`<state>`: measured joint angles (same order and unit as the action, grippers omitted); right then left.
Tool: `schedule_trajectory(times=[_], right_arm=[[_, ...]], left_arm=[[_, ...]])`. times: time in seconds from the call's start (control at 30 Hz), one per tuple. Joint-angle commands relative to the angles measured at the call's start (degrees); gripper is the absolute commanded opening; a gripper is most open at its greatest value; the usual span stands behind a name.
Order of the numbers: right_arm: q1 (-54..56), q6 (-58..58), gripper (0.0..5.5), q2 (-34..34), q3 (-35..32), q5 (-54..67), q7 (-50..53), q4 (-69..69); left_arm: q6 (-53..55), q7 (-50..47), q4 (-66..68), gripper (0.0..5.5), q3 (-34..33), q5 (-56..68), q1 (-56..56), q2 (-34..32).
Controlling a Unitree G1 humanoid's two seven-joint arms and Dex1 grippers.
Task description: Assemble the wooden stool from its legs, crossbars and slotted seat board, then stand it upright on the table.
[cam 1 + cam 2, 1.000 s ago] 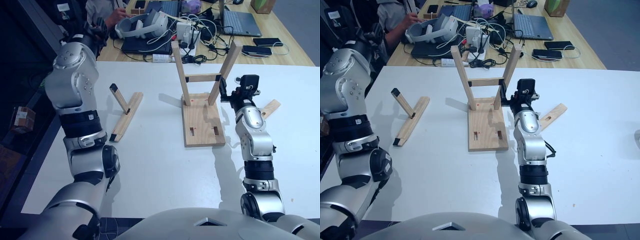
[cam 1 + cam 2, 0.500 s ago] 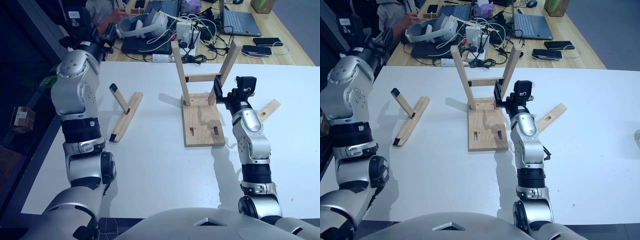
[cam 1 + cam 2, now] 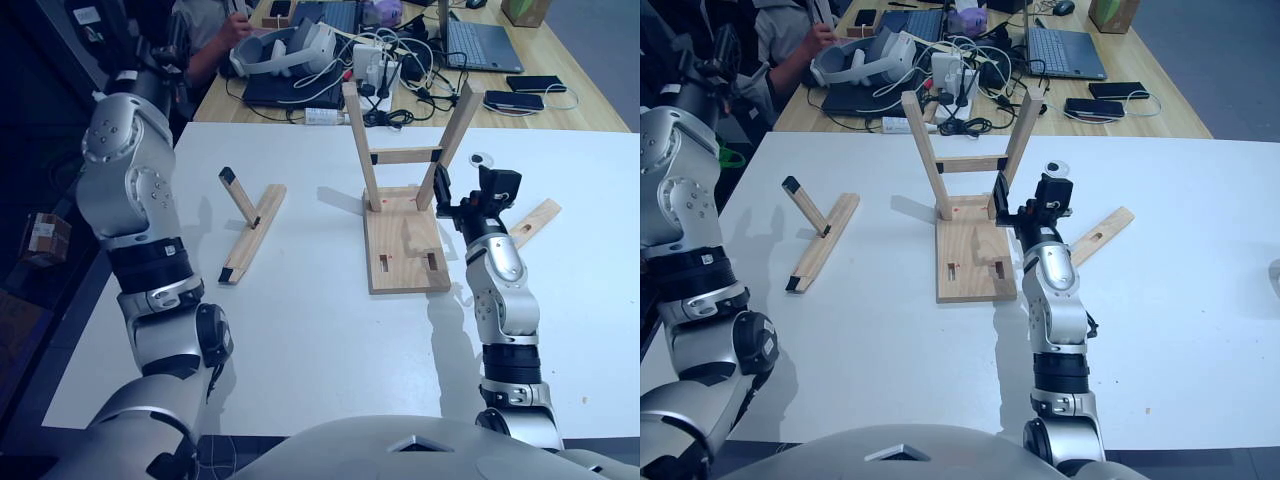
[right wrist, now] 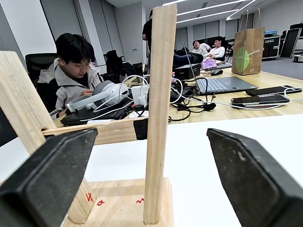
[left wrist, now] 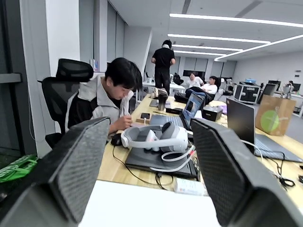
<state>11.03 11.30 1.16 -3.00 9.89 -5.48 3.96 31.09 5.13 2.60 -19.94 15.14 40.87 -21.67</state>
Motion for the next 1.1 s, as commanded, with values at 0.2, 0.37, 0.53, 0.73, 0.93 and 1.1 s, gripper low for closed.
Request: schedule_trajectory(times=[0.2,0.37,0.53,0.73,0.93,1.1], right_arm=[[0.9,-0.95,4.35,0.57,0.03,0.04,0.9,-0.97],[1.68,-1.74,4.35,0.29,0.13,0.22,0.27,-2.37],[5.88,-3.03,4.35,-0.63,-0.89,0.11,0.06,-5.71],[5.83,-3.4,4.35,-0.87,-0.65,-0.1,-0.54,-6.73],[5.03,-2.88,4.35,-1.0,-0.35,-0.19,-0.47,-5.85],[4.18,-2.54,4.35,-1.16,-0.34,-0.17,-0.15,-5.04]], left_arm=[[0.97,1.72,1.61,3.12,1.92,1.41,2.76,-0.24],[-2.57,3.04,2.41,3.12,0.65,1.78,4.27,-1.53],[-0.62,3.86,25.41,3.12,2.26,-0.78,-2.91,-0.03],[-6.28,5.65,38.33,3.12,6.46,-4.64,-3.56,-0.62],[-4.61,5.26,24.59,3.12,4.23,-0.67,1.6,-1.6],[1.57,4.18,11.22,3.12,1.67,1.88,2.64,-4.98]])
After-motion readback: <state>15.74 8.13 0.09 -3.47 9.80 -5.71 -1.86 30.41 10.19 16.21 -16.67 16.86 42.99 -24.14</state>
